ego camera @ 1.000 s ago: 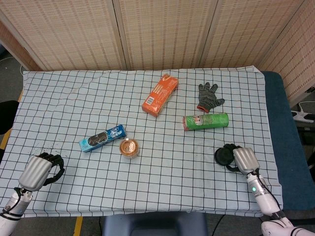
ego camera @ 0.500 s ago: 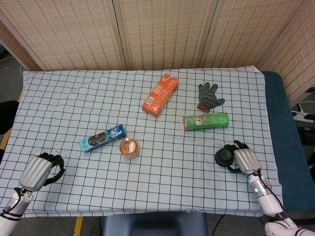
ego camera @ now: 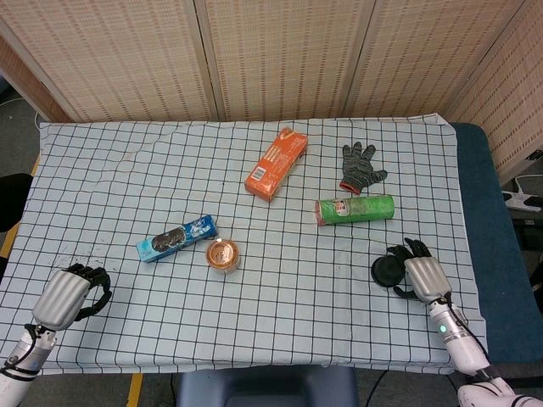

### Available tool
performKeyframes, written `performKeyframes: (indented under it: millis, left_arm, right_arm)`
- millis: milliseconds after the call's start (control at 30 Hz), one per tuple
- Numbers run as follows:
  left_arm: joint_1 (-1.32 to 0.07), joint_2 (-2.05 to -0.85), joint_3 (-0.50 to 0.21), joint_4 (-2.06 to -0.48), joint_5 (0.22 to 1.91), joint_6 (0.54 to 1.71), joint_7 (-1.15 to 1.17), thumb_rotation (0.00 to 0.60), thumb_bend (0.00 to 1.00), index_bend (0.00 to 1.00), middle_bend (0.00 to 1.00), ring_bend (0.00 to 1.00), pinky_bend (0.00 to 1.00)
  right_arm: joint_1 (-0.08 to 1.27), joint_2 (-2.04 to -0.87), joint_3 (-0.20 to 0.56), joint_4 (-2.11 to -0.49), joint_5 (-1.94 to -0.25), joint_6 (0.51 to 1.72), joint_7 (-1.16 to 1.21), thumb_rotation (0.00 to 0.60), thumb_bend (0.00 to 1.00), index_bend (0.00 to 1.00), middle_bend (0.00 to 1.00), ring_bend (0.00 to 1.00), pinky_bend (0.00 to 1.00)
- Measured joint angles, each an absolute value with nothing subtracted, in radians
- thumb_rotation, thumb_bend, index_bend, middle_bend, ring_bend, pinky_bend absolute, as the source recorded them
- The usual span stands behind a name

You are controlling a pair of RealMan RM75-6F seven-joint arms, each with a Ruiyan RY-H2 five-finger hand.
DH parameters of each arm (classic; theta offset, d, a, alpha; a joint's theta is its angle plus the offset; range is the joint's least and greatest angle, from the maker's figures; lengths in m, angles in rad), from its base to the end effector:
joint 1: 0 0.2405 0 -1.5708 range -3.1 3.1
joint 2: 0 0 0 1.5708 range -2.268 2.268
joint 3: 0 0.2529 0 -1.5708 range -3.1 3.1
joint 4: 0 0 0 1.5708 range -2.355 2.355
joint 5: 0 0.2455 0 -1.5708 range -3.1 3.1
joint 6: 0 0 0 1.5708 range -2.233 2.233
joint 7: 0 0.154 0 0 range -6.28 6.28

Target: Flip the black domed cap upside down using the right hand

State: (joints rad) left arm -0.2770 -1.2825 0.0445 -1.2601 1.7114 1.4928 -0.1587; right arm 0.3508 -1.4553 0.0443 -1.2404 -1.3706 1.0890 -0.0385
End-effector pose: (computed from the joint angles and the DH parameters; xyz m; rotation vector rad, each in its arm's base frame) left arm -0.3191 0.2370 0.0814 -1.7362 -0.7300 -1.0474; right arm -0.3362 -0.2790 0.0016 1.6502 -1.0272 0.7140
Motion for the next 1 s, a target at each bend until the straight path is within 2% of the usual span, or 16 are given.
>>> performKeyframes:
  millis: [133, 367, 700, 867, 1000]
  left_arm:
    - [-0.277, -1.281, 0.046, -1.262, 1.712, 1.492, -0.158, 0.6, 0.59, 0.34, 0.54, 0.56, 0.53]
    - [-0.277, -1.279, 0.045, -1.262, 1.711, 1.492, -0.161, 0.6, 0.59, 0.34, 0.54, 0.56, 0.53]
    - [-0.278, -1.278, 0.046, -1.265, 1.71, 1.487, -0.158, 0.6, 0.59, 0.34, 0.54, 0.56, 0.53]
    - [-0.276, -1.276, 0.045, -1.266, 1.708, 1.491, -0.165, 0.6, 0.59, 0.34, 0.54, 0.56, 0.53]
    - [-0.276, -1.276, 0.044, -1.266, 1.705, 1.488, -0.162, 0.6, 0.59, 0.34, 0.54, 0.56, 0.53]
  right_arm:
    - [0.348, -1.463, 0.046, -1.238, -1.388, 1.113, -0.019, 0.6, 0.12, 0.28, 0.22, 0.04, 0.09]
    - [0.335, -1.499, 0.054, -1.187, -1.428, 1.196, 0.017, 0.6, 0.12, 0.51, 0.44, 0.28, 0.3]
    - [0.324, -1.508, 0.067, -1.177, -1.457, 1.253, 0.066, 0.6, 0.12, 0.54, 0.46, 0.3, 0.32]
    - [0.311, -1.437, 0.079, -1.295, -1.432, 1.259, 0.029, 0.6, 0.12, 0.54, 0.46, 0.3, 0.32]
    - [0.286, -1.355, 0.087, -1.421, -1.376, 1.27, -0.089, 0.6, 0.12, 0.54, 0.46, 0.3, 0.32]
